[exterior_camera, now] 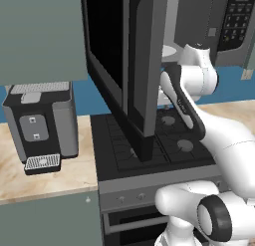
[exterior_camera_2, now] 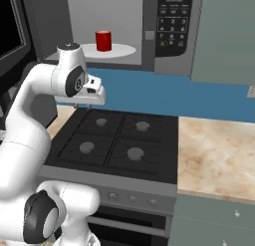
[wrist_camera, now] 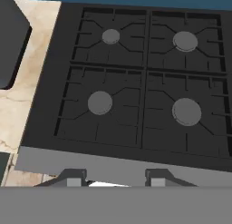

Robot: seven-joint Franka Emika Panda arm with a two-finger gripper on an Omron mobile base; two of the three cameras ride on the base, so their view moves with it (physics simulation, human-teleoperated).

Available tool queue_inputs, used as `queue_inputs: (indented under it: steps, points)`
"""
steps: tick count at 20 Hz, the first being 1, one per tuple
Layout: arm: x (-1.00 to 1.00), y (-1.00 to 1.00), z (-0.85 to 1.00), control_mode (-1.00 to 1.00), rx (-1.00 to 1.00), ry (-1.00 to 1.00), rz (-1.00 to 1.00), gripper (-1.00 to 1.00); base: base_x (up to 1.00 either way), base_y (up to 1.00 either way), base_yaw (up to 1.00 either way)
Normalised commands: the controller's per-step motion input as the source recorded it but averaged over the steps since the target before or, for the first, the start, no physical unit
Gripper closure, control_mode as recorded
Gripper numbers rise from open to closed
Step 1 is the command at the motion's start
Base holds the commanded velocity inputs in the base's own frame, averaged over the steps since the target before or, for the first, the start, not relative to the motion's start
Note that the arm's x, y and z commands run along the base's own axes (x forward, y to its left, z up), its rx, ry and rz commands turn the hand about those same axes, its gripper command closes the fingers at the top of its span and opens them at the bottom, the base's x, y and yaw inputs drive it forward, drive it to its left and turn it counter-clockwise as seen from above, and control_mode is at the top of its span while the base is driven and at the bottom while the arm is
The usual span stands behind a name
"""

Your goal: Pick the cup of tea, navigate to the dining table, and place it on the saucer.

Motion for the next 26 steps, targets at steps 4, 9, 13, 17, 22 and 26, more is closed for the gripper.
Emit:
queue_inputs:
  steps: [4,9,13,17,22,26]
  points:
    - [-0.38,0.00,0.00,-1.00,0.00,-0.07,0.00,-1.00,0.00,0.00,0.00]
    - [-0.44,-0.01,0.04,-1.00,0.00,-0.24,0.03,-1.00,0.00,0.00,0.00]
    - [-0.10,0.00,0.41,-1.00,0.00,-0.29,0.05,-1.00,0.00,0.00,0.00]
    - [0.07,0.00,0.69,-1.00,0.00,-0.23,0.01,-1.00,0.00,0.00,0.00]
    - [0.30,0.05,0.90,-1.00,0.00,-0.27,0.00,-1.00,0.00,0.00,0.00]
    - [0.26,0.00,0.84,-1.00,0.00,-0.22,0.00,-1.00,0.00,0.00,0.00]
